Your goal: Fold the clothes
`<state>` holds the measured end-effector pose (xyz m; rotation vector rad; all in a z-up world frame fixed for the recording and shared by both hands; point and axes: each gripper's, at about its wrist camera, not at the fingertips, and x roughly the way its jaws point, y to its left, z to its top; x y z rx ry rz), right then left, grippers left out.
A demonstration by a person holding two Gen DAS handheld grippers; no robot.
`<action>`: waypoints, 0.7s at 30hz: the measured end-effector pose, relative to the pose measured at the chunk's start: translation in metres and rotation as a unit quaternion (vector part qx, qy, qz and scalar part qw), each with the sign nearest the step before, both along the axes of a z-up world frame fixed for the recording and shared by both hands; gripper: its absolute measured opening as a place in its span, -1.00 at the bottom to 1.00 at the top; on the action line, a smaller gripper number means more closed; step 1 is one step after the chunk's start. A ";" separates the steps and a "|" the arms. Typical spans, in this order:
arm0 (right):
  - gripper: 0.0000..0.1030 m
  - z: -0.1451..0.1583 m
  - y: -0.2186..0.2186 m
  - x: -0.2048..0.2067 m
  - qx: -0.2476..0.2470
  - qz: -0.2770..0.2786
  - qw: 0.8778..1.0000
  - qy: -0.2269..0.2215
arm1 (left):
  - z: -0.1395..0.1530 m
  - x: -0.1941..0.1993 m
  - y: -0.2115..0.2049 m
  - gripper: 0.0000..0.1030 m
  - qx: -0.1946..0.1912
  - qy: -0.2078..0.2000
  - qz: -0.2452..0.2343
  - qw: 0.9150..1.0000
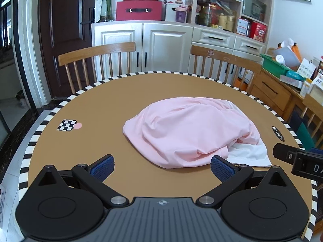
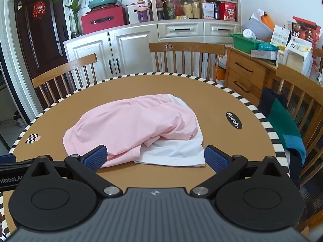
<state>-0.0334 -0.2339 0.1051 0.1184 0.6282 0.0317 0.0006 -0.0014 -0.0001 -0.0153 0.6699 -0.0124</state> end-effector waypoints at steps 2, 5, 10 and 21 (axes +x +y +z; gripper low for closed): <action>0.99 0.000 0.000 0.000 0.002 0.000 1.000 0.002 | 0.000 0.002 -0.003 1.00 0.007 0.006 -0.002 1.000; 0.99 0.000 -0.003 0.003 0.007 0.004 1.000 0.008 | -0.001 0.004 -0.008 1.00 0.018 0.014 -0.005 1.000; 0.99 0.000 0.002 0.000 -0.001 0.006 1.000 -0.003 | 0.001 0.002 0.006 1.00 -0.019 0.008 0.008 1.000; 0.99 -0.001 0.003 -0.003 -0.004 0.007 1.000 0.002 | -0.001 0.001 0.009 1.00 -0.025 0.024 0.009 0.999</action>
